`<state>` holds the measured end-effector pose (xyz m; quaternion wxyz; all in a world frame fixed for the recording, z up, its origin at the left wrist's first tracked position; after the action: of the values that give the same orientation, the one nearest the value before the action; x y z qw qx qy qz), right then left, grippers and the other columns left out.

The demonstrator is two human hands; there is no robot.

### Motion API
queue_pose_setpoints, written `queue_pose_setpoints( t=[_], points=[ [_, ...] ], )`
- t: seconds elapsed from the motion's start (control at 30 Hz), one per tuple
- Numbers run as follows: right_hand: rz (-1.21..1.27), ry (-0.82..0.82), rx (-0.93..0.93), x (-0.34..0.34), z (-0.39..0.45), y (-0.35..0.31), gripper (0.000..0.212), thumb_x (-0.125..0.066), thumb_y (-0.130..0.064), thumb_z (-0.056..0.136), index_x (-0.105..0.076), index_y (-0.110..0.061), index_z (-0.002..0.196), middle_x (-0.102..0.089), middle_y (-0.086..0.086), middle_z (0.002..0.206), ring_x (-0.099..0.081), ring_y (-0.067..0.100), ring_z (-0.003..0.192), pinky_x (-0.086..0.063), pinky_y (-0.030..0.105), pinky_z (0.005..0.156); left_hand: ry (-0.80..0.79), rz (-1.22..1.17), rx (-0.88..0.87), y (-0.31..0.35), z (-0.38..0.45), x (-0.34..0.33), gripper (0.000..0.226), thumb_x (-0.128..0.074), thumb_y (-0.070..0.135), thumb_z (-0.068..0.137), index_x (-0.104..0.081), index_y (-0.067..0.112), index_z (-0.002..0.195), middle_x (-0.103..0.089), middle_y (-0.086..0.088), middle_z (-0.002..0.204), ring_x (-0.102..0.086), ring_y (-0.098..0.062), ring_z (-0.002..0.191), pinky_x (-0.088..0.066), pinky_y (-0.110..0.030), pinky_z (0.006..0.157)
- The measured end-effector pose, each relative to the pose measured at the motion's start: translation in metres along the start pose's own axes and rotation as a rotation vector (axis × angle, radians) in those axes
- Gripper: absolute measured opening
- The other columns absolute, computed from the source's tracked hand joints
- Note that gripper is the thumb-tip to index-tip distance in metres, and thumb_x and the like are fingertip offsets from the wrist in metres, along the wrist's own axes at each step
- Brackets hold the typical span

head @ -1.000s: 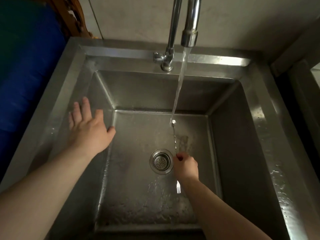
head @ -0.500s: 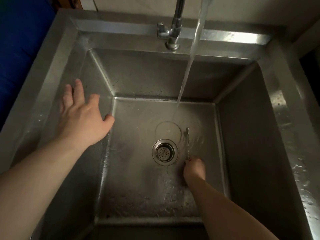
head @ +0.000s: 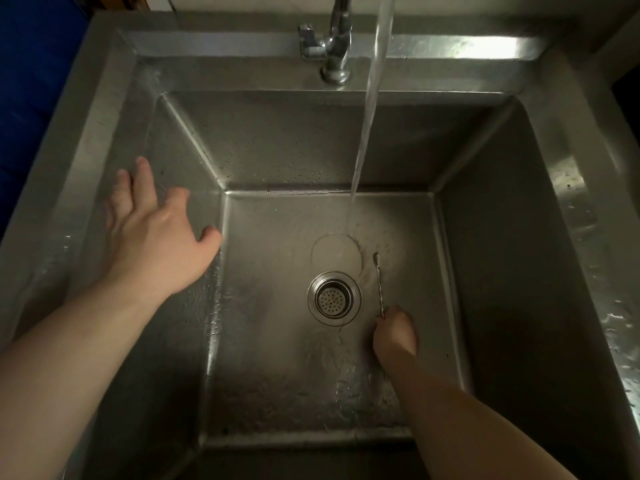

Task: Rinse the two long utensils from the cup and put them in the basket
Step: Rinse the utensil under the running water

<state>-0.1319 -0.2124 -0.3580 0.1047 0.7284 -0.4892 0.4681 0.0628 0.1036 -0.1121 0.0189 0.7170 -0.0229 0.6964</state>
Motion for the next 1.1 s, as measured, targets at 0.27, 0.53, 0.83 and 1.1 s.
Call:
queue_pose_setpoints(
  t=[0.27,0.53,0.83,1.1],
  points=[
    [-0.007,0.011,0.014,0.001,0.003,0.0,0.015,-0.055,-0.012,0.092,-0.062,-0.001,0.097,-0.065,0.024,0.106,-0.062,0.04,0.099,-0.047,0.036,0.08,-0.01,-0.017,0.0,0.0,0.0,0.001,0.067,-0.057,0.048,0.079,-0.047,0.016,0.137,-0.005,-0.018,0.162,-0.004,-0.041,0.146,-0.012,-0.05,0.117],
    [0.049,0.003,0.006,0.005,0.001,0.0,0.016,-0.06,-0.014,0.092,-0.064,0.002,0.093,-0.068,0.025,0.104,-0.065,0.039,0.097,-0.043,0.031,0.071,-0.009,-0.044,0.0,0.0,0.0,0.001,0.065,-0.058,0.045,0.079,-0.049,0.013,0.135,-0.005,-0.019,0.162,-0.005,-0.04,0.146,-0.012,-0.048,0.117],
    [0.171,-0.08,0.066,0.032,-0.03,-0.039,0.023,-0.05,-0.013,0.094,-0.069,-0.003,0.099,-0.071,0.019,0.102,-0.062,0.032,0.087,-0.042,0.028,0.069,-0.078,-0.165,0.002,-0.007,0.001,0.009,0.057,-0.057,0.037,0.084,-0.049,0.014,0.135,-0.006,-0.013,0.163,-0.003,-0.033,0.148,-0.012,-0.041,0.117],
    [0.246,-0.251,0.36,0.07,-0.115,-0.147,0.016,-0.053,-0.023,0.09,-0.068,-0.024,0.097,-0.066,-0.006,0.081,-0.064,0.02,0.075,-0.049,0.026,0.059,-0.043,-0.358,-0.055,-0.013,-0.022,0.067,0.049,-0.057,0.023,0.089,-0.05,0.014,0.136,-0.026,-0.006,0.16,-0.019,-0.023,0.147,-0.018,-0.035,0.116]
  ],
)
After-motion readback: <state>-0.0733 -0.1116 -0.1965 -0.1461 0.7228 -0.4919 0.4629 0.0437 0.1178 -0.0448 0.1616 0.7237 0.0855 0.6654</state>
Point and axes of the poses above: each hand's wrist, its own z-axis towards the middle knuckle, its own x-axis out of the back of the hand, y = z × x, the point moved 8 cm from there along z, towards the middle knuckle
